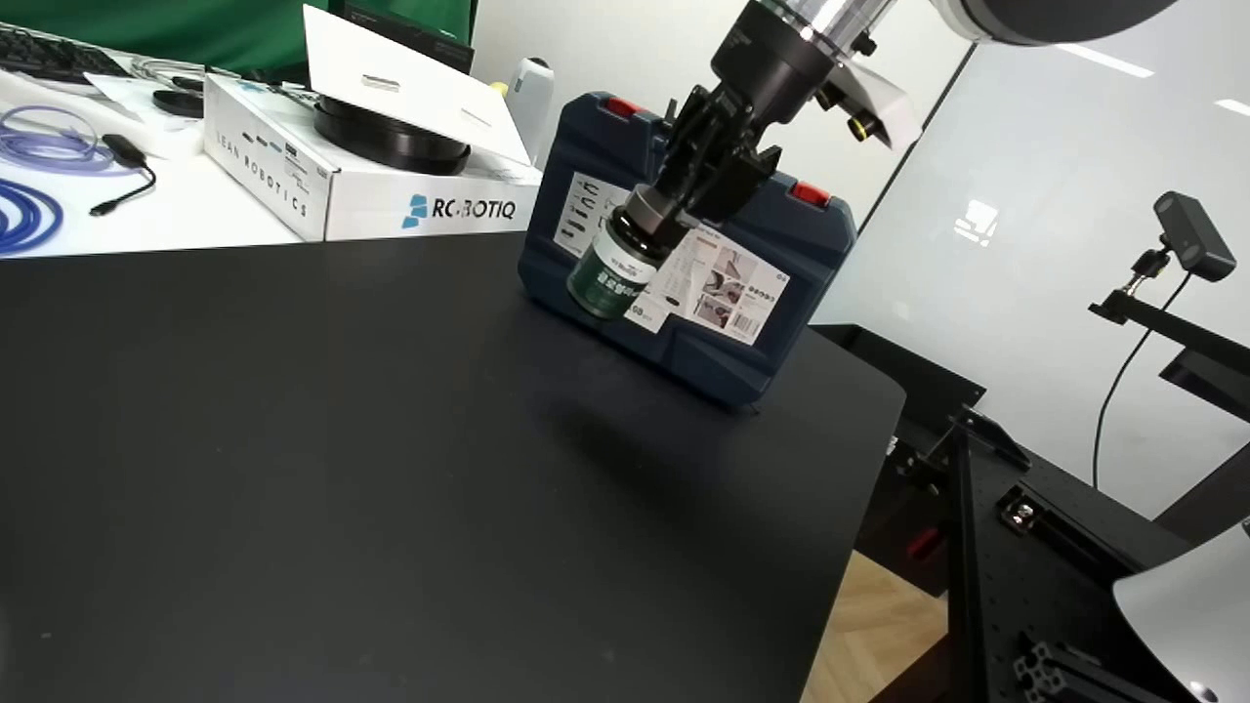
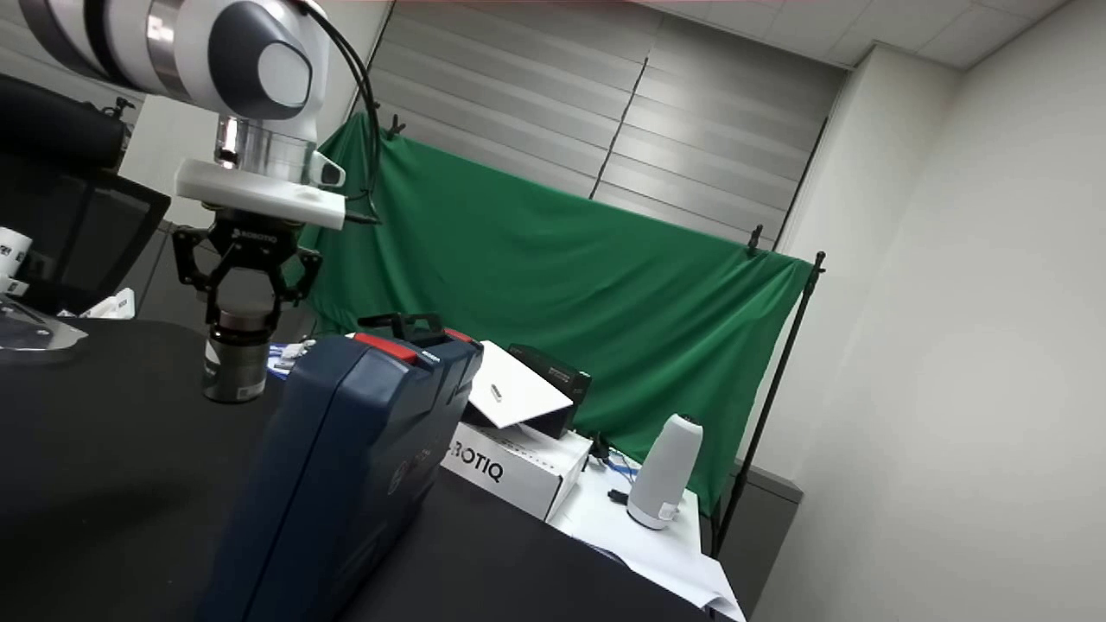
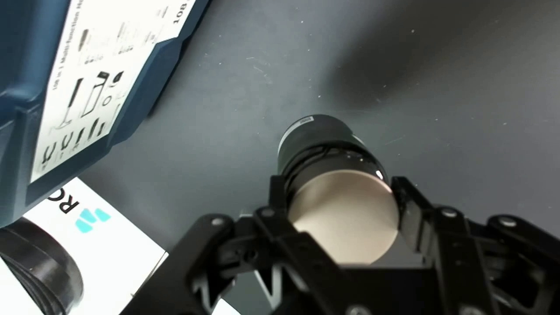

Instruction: Move the bottle to the right

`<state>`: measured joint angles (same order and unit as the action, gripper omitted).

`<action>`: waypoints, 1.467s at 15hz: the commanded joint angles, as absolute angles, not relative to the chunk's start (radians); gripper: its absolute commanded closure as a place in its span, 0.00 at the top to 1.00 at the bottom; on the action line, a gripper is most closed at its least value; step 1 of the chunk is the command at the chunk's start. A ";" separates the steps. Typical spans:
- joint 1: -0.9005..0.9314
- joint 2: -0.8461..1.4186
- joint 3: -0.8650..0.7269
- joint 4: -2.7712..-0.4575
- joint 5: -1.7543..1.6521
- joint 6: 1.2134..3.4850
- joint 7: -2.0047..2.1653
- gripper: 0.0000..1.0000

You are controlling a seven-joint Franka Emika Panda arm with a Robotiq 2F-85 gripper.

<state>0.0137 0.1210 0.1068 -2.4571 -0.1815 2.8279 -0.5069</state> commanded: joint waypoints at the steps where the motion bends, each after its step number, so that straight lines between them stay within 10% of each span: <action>1: 0.021 0.173 0.073 -2.319 -0.248 2.767 -0.471 0.36; 22: 0.054 0.229 0.006 -1.935 -0.421 2.671 -0.345 0.36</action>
